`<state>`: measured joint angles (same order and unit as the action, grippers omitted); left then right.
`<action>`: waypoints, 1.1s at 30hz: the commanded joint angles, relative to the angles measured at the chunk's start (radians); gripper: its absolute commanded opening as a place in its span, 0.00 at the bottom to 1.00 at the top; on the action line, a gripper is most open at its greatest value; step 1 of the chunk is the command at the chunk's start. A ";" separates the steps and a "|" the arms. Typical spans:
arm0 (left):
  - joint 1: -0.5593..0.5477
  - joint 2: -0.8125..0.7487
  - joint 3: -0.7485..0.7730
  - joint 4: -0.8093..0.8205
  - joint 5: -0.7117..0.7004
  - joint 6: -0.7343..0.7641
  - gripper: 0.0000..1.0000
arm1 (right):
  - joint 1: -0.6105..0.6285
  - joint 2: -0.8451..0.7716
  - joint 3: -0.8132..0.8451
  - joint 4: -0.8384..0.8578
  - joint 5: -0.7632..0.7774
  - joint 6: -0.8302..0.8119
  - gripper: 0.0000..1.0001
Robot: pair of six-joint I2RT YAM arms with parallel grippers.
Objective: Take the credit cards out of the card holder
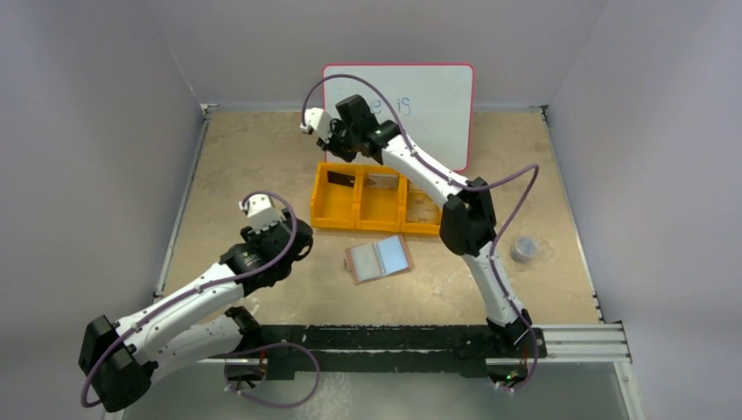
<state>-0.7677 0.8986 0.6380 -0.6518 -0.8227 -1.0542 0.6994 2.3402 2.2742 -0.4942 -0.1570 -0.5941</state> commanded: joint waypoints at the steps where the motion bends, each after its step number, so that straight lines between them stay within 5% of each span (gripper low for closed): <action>1: 0.005 -0.017 0.002 0.025 -0.003 0.004 0.69 | 0.000 -0.157 -0.123 0.167 -0.047 0.133 0.24; 9: 0.004 -0.042 -0.013 0.043 0.026 -0.001 0.71 | 0.000 -0.567 -0.678 0.630 -0.004 0.405 0.29; 20: 0.005 0.013 -0.002 0.120 0.057 0.018 0.78 | -0.001 -1.014 -1.311 0.856 0.071 0.859 0.41; 28: 0.005 0.004 -0.024 0.166 0.074 -0.002 0.78 | -0.001 -1.156 -1.545 0.946 0.044 1.046 0.44; 33: 0.004 0.010 -0.018 0.169 0.077 0.010 0.79 | 0.001 -1.139 -1.542 0.894 -0.006 1.046 0.45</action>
<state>-0.7677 0.9157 0.6197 -0.5205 -0.7429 -1.0546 0.6994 1.2098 0.7059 0.3496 -0.1276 0.4038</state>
